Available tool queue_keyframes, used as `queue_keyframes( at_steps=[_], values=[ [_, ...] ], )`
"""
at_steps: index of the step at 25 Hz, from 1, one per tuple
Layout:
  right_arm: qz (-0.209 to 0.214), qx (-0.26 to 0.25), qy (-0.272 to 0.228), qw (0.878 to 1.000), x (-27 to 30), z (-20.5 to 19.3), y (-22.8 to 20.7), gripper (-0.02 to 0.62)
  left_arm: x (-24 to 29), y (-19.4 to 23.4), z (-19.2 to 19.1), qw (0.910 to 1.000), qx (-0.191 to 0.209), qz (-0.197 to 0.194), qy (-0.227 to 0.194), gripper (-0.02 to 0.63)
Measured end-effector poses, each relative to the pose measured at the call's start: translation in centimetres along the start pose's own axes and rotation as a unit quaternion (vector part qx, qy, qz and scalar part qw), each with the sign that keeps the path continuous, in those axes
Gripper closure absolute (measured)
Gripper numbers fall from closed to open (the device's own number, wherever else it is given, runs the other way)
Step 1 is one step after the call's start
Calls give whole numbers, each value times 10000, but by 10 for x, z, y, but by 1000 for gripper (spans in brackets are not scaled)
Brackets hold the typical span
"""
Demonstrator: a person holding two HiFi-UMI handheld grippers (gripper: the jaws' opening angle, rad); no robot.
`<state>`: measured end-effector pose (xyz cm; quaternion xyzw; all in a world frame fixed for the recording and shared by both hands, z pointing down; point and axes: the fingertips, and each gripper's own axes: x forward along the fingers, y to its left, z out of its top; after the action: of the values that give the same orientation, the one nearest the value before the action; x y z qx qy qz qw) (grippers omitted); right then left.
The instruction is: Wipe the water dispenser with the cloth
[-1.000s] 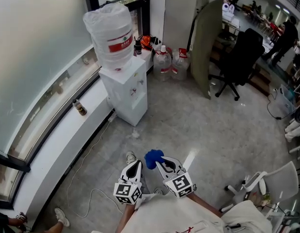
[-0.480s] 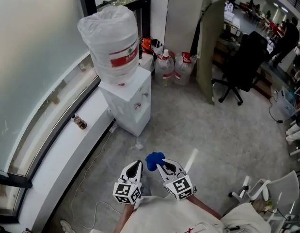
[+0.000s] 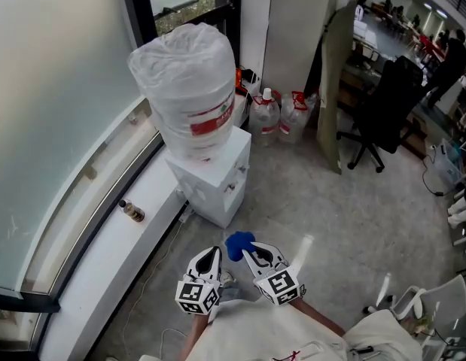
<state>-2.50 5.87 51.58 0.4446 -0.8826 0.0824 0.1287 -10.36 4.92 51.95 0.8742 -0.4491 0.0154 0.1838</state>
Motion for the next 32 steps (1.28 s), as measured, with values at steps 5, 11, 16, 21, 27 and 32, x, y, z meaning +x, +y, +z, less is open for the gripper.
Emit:
queue_keyframes(
  at_steps=[5, 11, 16, 21, 27, 32],
  values=[
    [-75, -27, -104, 9999, 50, 27, -14, 545, 26, 42, 29, 9999, 78, -77, -39, 594],
    [-133, 90, -192, 9997, 84, 41, -33, 545, 55, 70, 44, 9998, 134, -114, -20, 594],
    [-7, 48, -215, 9998, 99, 52, -53, 545, 77, 76, 51, 9999, 98, 18, -17, 594],
    [191, -9, -287, 9994, 107, 65, -80, 545, 96, 73, 62, 9996, 107, 242, -51, 594],
    [327, -38, -171, 9993, 117, 60, -91, 545, 102, 78, 63, 9991, 52, 426, -46, 594],
    [401, 33, 106, 9991, 121, 36, -83, 545, 95, 84, 52, 9986, -81, 530, -5, 594]
  ],
)
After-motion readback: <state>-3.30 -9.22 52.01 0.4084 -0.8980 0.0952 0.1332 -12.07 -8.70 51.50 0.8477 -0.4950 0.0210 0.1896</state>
